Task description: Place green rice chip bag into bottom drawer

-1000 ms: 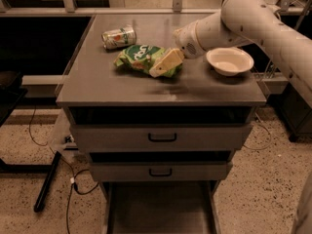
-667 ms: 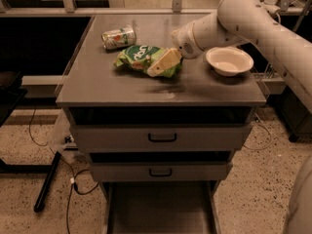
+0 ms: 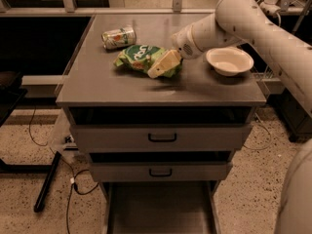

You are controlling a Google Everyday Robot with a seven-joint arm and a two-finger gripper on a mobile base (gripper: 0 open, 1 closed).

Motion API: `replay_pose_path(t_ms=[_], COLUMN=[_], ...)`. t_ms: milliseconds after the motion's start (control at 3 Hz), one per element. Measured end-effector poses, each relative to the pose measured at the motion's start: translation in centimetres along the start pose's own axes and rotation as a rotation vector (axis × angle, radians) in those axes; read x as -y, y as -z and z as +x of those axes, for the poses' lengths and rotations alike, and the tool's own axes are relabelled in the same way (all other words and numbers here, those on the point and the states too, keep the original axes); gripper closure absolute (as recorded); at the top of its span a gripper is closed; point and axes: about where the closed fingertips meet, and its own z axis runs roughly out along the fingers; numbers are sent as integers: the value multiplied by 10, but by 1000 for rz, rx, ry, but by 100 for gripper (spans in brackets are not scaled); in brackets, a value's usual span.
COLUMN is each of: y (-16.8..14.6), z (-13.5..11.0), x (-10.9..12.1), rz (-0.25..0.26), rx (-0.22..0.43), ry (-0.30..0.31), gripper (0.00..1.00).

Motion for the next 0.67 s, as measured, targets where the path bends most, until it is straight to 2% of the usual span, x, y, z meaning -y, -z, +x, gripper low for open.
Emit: replay_pose_path(t_ms=[333,667], y=[0,0], z=[0,0], x=[0,0], rz=[0,0], rx=[0,0], ry=[0,0], gripper=[18,42])
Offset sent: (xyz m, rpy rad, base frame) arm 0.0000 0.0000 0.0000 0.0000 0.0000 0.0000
